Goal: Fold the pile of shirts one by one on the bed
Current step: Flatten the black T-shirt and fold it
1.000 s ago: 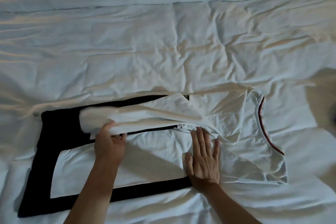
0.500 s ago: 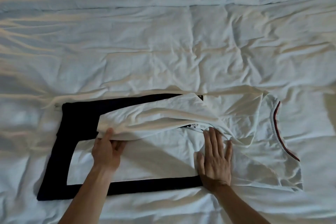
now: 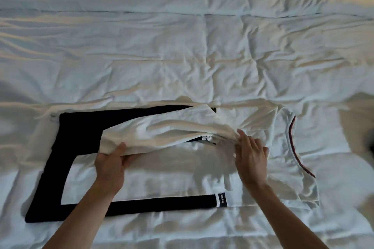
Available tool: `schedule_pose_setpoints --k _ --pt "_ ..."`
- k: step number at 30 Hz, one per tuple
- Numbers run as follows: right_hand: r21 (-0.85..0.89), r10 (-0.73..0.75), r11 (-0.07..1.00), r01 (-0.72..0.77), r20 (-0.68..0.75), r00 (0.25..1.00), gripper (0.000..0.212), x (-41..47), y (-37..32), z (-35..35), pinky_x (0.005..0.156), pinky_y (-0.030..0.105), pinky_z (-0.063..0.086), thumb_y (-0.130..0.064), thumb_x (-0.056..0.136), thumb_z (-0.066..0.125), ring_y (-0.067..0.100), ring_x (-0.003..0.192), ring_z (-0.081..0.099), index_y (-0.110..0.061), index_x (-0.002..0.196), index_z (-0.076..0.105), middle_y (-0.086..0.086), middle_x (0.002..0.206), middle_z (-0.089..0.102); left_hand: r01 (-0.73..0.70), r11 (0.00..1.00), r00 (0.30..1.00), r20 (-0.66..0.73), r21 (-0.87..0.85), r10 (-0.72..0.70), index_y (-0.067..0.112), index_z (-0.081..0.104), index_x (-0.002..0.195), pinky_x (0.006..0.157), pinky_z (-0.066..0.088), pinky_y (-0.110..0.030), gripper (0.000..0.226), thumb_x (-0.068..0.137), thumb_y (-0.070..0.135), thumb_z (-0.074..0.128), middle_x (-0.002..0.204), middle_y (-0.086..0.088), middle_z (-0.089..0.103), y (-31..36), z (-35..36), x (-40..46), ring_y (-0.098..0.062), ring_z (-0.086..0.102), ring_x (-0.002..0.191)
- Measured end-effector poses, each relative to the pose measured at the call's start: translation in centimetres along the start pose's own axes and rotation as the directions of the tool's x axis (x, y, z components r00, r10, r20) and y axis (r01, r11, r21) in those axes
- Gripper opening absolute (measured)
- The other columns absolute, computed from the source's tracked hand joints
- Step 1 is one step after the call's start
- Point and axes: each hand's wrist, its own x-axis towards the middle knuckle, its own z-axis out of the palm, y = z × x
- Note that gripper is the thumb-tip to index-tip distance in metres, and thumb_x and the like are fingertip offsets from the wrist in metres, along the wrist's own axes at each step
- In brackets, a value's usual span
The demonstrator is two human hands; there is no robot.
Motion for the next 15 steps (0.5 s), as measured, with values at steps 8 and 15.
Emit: schedule_pose_setpoints --k 8,15 --pt "0.023 -0.03 0.999 0.031 -0.05 0.998 0.027 0.0 1.0 -3.1 0.081 0.041 0.03 -0.022 0.096 0.042 0.032 0.094 0.054 -0.018 0.107 0.066 0.001 0.1 0.063 -0.04 0.999 0.999 -0.031 0.026 0.04 0.016 0.062 0.118 0.069 0.062 -0.032 0.026 0.095 0.005 0.061 0.12 -0.004 0.067 1.7 -1.0 -0.2 -0.021 0.065 0.108" --pt "0.085 -0.178 0.983 0.165 0.182 0.967 0.077 -3.0 -5.6 -2.1 0.117 0.063 0.002 -0.058 0.09 0.034 0.026 0.153 0.009 -0.019 0.156 0.025 0.002 0.164 0.018 -0.064 0.978 0.996 -0.054 0.199 0.076 0.01 0.065 0.117 0.064 0.061 -0.033 0.022 0.095 0.012 0.064 0.111 -0.006 0.065 1.6 -2.5 -0.5 -0.02 0.062 0.101"
